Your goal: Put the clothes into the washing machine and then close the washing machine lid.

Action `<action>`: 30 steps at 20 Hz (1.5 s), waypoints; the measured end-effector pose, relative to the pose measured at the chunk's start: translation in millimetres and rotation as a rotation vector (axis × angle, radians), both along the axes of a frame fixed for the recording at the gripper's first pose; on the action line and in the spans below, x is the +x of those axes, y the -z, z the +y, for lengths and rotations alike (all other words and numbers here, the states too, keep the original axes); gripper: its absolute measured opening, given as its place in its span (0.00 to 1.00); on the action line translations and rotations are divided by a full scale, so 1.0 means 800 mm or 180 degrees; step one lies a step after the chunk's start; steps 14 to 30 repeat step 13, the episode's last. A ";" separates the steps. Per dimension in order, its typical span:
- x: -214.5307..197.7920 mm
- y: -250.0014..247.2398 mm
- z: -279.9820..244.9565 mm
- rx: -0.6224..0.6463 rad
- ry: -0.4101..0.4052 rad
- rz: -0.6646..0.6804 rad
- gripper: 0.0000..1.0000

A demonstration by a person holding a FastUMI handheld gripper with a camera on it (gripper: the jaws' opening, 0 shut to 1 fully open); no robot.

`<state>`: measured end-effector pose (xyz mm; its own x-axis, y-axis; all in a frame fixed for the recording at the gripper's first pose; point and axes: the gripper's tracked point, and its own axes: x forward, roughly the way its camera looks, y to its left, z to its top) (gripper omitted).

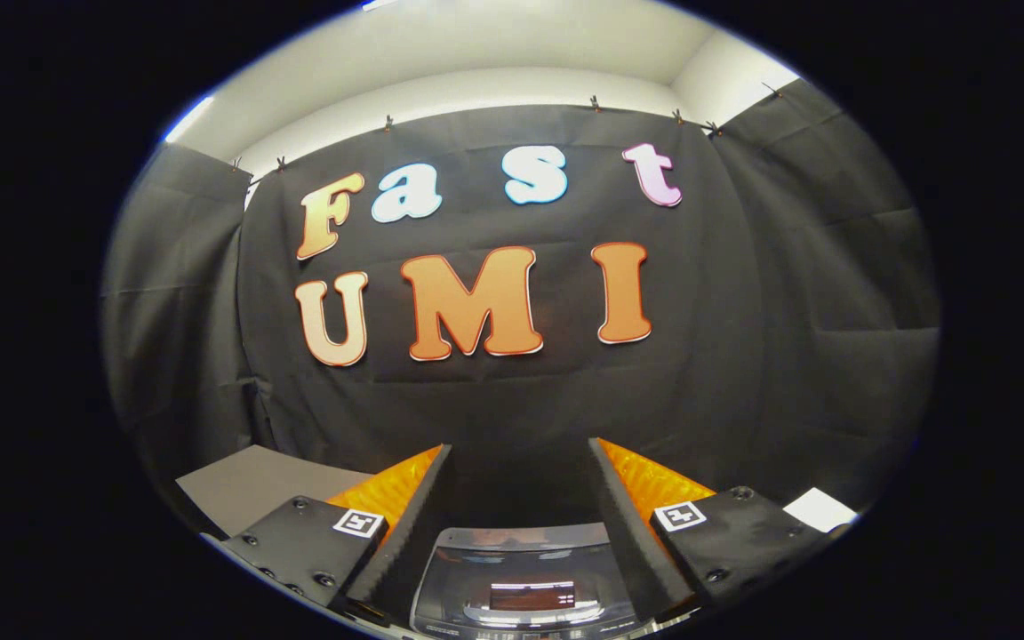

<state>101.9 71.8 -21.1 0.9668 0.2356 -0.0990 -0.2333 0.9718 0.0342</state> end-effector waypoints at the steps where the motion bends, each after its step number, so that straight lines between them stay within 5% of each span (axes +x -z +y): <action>1: -0.009 -0.009 -0.009 -0.0018 0.0021 -0.0025 0.95; 13: -0.077 -0.029 -0.049 0.0062 0.0020 -0.0140 0.95; 30: -0.077 -0.029 -0.049 0.0062 0.0020 -0.0140 0.95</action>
